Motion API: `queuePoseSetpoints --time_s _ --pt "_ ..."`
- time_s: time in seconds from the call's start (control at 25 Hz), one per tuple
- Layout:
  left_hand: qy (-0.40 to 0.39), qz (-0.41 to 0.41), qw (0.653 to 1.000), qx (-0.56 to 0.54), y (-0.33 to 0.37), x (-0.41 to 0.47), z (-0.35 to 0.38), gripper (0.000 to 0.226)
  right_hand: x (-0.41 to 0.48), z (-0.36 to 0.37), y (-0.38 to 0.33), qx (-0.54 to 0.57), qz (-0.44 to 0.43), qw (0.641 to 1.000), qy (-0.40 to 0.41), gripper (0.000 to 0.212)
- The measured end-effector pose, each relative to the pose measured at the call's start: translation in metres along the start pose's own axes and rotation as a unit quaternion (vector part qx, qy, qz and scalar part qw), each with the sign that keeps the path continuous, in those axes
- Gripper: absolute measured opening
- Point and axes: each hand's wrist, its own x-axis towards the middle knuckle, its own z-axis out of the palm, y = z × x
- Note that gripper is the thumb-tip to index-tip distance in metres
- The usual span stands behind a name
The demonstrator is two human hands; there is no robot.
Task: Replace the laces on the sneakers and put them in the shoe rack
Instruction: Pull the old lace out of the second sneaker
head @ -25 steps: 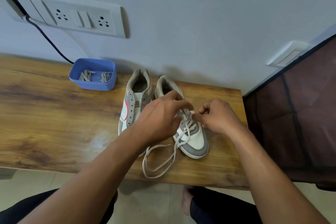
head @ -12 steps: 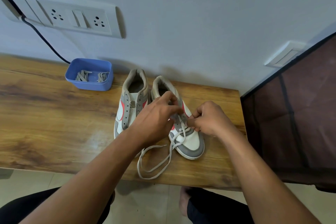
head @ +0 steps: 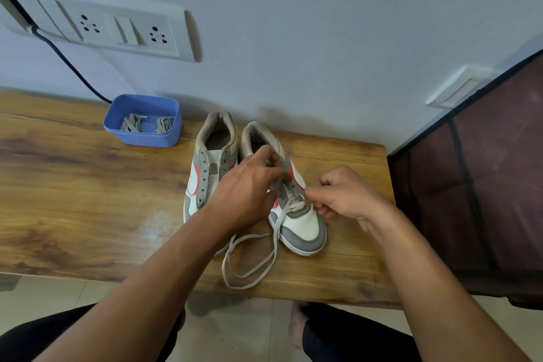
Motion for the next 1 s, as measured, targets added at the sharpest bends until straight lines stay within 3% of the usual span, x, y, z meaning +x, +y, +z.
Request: queuePoseSetpoints --time_s 0.12,0.28,0.48,0.72,0.88,1.0 --pt "0.006 -0.003 1.0 -0.005 -0.003 0.001 -0.001 0.035 -0.004 -0.001 -0.001 0.004 -0.013 1.0 0.007 0.022" --pt "0.005 -0.003 1.0 -0.008 -0.002 -0.001 0.0 0.035 0.002 0.006 -0.003 -0.086 -0.032 0.994 0.052 0.024" --pt "0.009 0.001 1.0 -0.008 -0.004 0.0 -0.001 0.034 -0.002 -0.004 0.0 -0.076 -0.05 0.995 0.051 0.019" --pt "0.002 0.001 1.0 -0.01 -0.005 0.0 0.0 0.034 0.002 -0.009 -0.001 -0.049 -0.078 0.988 0.126 0.01" --pt "-0.001 0.001 1.0 -0.011 -0.006 0.0 0.001 0.033 0.0 0.001 -0.002 -0.073 -0.088 0.991 0.073 0.01" --pt "0.001 -0.002 1.0 -0.015 -0.006 -0.001 0.001 0.033 0.004 -0.01 0.001 -0.071 -0.079 0.986 0.13 0.01"
